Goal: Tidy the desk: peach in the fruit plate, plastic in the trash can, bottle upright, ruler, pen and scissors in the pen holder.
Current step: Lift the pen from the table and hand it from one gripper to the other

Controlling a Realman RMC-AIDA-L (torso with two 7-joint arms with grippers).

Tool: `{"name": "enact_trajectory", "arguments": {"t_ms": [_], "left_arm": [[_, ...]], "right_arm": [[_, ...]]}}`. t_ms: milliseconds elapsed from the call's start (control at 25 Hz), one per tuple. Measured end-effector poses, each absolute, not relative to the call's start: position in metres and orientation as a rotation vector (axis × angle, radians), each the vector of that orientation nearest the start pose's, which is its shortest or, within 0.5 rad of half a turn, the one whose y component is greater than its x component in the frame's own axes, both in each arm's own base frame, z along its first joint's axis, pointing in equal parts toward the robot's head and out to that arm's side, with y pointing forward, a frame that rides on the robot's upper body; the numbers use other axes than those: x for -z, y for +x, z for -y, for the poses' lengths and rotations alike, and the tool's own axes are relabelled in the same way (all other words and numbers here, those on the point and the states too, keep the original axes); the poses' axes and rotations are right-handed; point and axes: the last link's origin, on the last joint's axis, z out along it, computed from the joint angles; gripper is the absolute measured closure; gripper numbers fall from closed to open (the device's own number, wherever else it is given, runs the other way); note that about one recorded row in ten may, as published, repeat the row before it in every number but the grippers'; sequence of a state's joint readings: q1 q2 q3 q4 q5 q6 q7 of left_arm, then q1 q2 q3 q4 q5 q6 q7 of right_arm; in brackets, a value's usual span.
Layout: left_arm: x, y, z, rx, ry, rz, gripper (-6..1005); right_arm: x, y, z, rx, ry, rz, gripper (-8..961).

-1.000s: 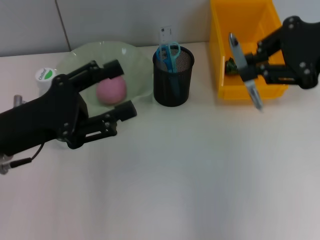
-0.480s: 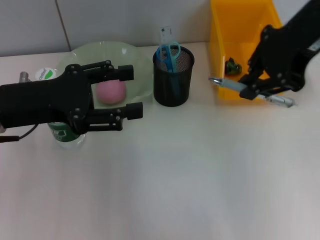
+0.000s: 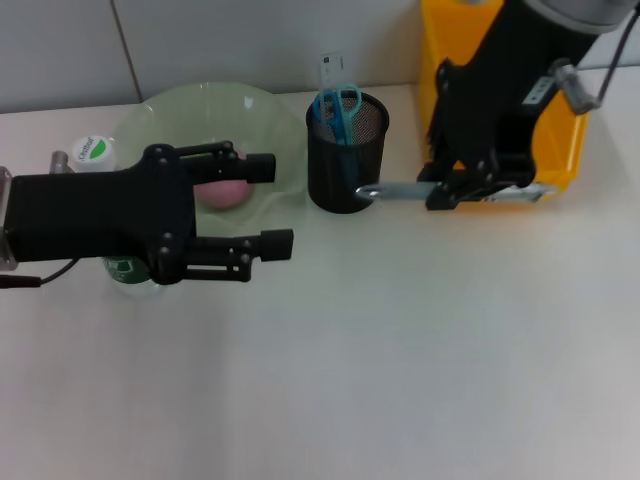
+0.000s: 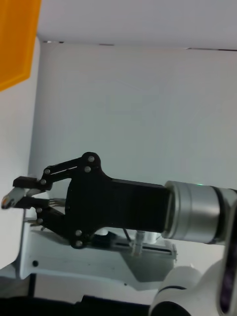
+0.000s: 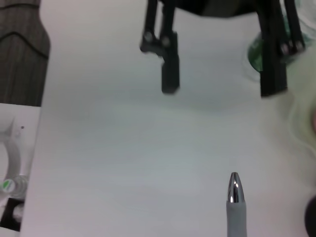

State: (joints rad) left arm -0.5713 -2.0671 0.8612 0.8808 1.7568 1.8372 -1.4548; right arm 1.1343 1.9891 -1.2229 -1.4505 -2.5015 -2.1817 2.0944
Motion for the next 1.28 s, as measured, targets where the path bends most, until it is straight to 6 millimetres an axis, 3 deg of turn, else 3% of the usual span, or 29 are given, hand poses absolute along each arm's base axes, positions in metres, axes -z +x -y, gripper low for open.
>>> {"name": "enact_trajectory", "arguments": {"t_ms": [320,1280], "left_arm": [[-0.025,-0.18,-0.329,0.892,-2.962,0.167,215],[-0.009,-0.175,-0.33,0.867,-3.009,0.21,221]], "right_arm": [[-0.045,0.013,-0.349,0.863,-3.097,0.246,819],[-0.031,0.009,-0.35,0.884,-3.076,0.306,820]]}}
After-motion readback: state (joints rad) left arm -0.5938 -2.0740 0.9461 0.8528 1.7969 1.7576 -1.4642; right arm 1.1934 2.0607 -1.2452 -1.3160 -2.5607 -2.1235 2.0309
